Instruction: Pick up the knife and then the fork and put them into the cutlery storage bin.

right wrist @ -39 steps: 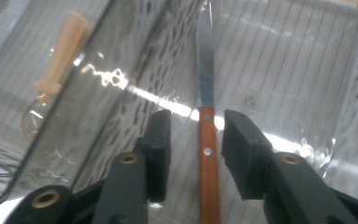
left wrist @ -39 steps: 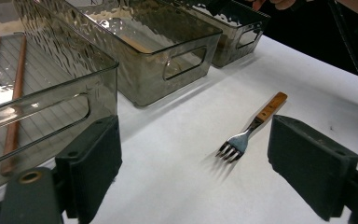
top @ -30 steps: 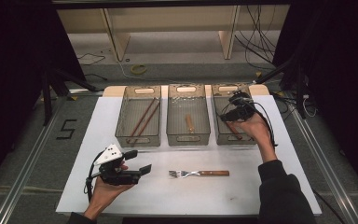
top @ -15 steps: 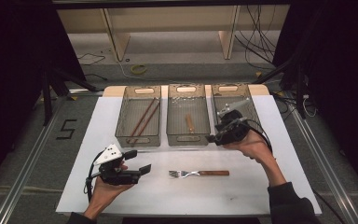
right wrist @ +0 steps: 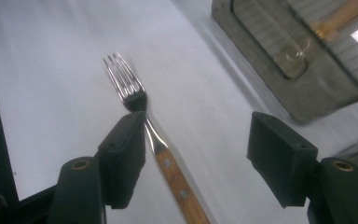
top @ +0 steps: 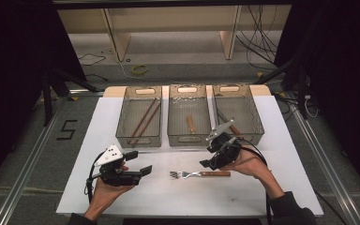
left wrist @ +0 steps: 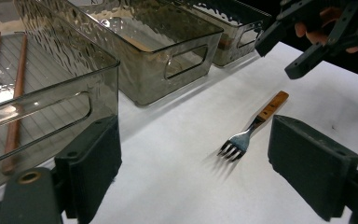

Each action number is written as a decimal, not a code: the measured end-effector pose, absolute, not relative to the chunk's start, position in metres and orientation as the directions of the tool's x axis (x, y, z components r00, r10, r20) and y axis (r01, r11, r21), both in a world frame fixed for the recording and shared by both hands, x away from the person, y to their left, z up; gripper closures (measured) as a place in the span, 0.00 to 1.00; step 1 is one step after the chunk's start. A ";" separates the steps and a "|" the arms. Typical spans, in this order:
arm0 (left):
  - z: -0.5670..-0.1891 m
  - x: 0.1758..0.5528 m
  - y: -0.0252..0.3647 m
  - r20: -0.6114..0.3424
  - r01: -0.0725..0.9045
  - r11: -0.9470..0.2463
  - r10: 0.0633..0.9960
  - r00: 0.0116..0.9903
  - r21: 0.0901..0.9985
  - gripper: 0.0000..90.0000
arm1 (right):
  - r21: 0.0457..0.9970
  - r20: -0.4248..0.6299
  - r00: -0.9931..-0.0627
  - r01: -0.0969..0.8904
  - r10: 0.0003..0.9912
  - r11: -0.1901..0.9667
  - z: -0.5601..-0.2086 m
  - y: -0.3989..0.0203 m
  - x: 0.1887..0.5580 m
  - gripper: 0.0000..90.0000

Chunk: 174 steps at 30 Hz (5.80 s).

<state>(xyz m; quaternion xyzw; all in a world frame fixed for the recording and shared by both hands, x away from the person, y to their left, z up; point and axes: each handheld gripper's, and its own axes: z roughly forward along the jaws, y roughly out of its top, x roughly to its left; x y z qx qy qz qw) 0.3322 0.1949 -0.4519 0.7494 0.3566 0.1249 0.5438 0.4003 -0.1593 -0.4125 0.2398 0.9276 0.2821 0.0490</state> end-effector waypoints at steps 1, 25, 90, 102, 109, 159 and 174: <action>-0.452 0.332 0.195 -0.198 0.397 -0.157 0.669 0.716 0.904 0.18 | 0.542 0.048 -0.878 0.423 0.476 0.726 -0.415 -0.161 0.400 0.42; -0.452 0.330 0.192 -0.190 0.388 -0.167 0.658 0.729 0.906 0.18 | 0.438 0.037 -0.907 0.392 0.419 0.809 -0.443 -0.156 0.394 0.48; -0.453 0.331 0.192 -0.189 0.391 -0.172 0.658 0.728 0.904 0.18 | 0.353 0.008 -0.928 0.351 0.372 0.867 -0.457 -0.150 0.393 0.86; -0.453 0.331 0.192 -0.188 0.385 -0.165 0.661 0.726 0.908 0.18 | 0.443 0.015 -0.909 0.380 0.418 0.812 -0.439 -0.158 0.395 0.86; -0.453 0.331 0.192 -0.187 0.384 -0.164 0.662 0.725 0.909 0.18 | 0.481 0.020 -0.892 0.404 0.451 0.778 -0.431 -0.164 0.397 0.86; -0.453 0.333 0.198 -0.183 0.368 -0.131 0.688 0.702 0.921 0.18 | 0.647 -0.006 -0.661 0.570 0.751 0.507 -0.355 -0.225 0.488 0.86; -0.453 0.333 0.200 -0.180 0.368 -0.131 0.693 0.698 0.921 0.18 | 0.625 -0.005 -0.582 0.633 0.813 0.457 -0.357 -0.241 0.511 0.86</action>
